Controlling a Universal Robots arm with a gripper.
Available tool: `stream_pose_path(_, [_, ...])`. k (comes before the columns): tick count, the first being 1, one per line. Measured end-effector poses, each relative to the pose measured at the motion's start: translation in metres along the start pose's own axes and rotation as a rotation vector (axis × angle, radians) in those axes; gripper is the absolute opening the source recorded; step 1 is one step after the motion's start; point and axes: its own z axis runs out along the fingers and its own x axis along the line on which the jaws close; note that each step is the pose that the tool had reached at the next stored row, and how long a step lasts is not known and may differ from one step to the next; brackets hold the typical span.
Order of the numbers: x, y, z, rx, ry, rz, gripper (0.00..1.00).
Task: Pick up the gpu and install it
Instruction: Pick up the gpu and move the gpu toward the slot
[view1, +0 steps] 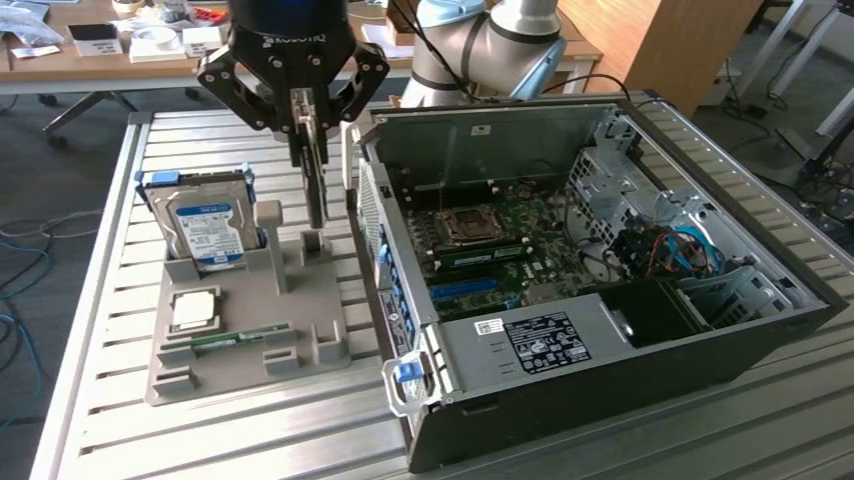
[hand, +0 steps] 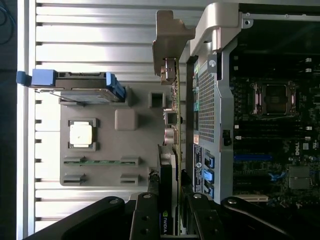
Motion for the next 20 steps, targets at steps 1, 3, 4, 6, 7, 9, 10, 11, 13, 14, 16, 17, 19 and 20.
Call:
stream_pose_path(1, [-0.001, 0.0000, 0.0000, 0.0000, 0.0001, 0.000, 0.27])
stream_pose_path(3, [-0.002, 0.0000, 0.0000, -0.0002, 0.0001, 0.000, 0.27])
stream_pose_path(4, [-0.003, 0.0001, 0.0001, -0.0004, 0.0000, 0.000, 0.27])
stream_pose_path(6, [-0.005, 0.0001, 0.0001, -0.0008, 0.0000, 0.000, 0.27])
stream_pose_path(7, [-0.006, 0.0001, 0.0001, -0.0011, 0.0001, 0.000, 0.27])
stream_pose_path(9, [-0.009, 0.0002, 0.0002, -0.0017, 0.0001, 0.000, 0.27])
stream_pose_path(10, [-0.010, 0.0002, 0.0002, -0.0021, 0.0001, 0.000, 0.27])
stream_pose_path(11, [-0.011, 0.0002, 0.0003, -0.0025, 0.0000, 0.000, 0.27])
stream_pose_path(13, [-0.013, 0.0003, 0.0004, -0.0034, 0.0001, 0.000, 0.27])
stream_pose_path(14, [-0.014, 0.0003, 0.0004, -0.0039, 0.0001, 0.000, 0.27])
stream_pose_path(16, [-0.017, 0.0003, 0.0005, -0.0050, 0.0001, 0.000, 0.27])
stream_pose_path(17, [-0.018, 0.0003, 0.0005, -0.0056, 0.0001, 0.000, 0.27])
stream_pose_path(19, [-0.021, 0.0004, 0.0006, -0.0068, 0.0001, 0.000, 0.27])
stream_pose_path(20, [-0.022, 0.0004, 0.0007, -0.0074, 0.0001, 0.000, 0.27])
